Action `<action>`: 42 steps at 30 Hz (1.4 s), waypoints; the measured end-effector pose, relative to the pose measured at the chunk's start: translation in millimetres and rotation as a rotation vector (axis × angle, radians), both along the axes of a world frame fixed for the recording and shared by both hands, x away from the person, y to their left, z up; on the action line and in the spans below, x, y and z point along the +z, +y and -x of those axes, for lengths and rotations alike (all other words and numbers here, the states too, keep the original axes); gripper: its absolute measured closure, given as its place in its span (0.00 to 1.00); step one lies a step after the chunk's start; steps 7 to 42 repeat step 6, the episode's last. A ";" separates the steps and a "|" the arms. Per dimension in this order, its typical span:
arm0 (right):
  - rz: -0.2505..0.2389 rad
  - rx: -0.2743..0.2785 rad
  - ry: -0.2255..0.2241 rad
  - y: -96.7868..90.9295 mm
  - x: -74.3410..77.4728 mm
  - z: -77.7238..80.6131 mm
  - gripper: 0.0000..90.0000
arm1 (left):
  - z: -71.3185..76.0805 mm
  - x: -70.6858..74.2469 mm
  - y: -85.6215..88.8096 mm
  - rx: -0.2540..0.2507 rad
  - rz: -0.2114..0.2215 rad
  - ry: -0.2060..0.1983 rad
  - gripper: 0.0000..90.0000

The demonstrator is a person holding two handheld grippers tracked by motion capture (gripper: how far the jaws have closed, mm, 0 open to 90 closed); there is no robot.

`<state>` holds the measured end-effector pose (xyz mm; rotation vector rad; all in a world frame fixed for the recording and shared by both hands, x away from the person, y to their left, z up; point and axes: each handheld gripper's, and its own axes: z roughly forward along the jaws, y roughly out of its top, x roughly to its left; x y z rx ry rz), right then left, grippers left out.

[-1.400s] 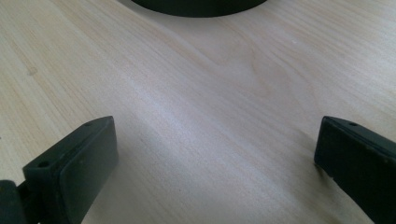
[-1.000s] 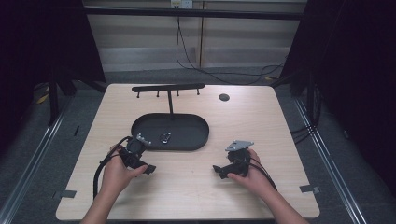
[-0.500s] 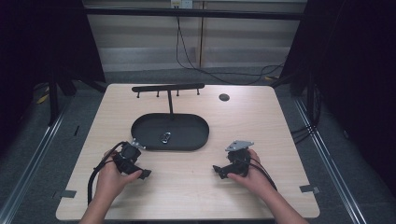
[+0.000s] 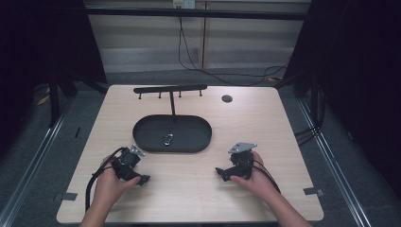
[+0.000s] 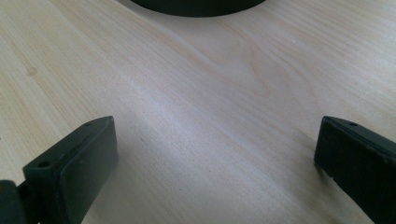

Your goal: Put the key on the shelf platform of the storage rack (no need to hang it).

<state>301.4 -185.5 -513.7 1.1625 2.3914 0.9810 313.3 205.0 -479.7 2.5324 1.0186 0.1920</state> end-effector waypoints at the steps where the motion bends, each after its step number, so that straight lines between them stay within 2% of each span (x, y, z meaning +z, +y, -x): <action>1: -0.001 -0.001 0.001 0.1 0.0 0.1 0.00 | 0.2 -0.2 0.2 -0.001 0.000 -0.003 0.26; 5: -0.001 -0.001 0.002 0.1 0.0 0.1 0.00 | 1.6 -1.3 -0.9 0.004 0.012 -0.005 0.25; 42: 0.000 -0.001 0.001 0.0 0.0 0.1 0.00 | 1.1 -1.3 -1.2 -0.006 0.009 -0.009 0.24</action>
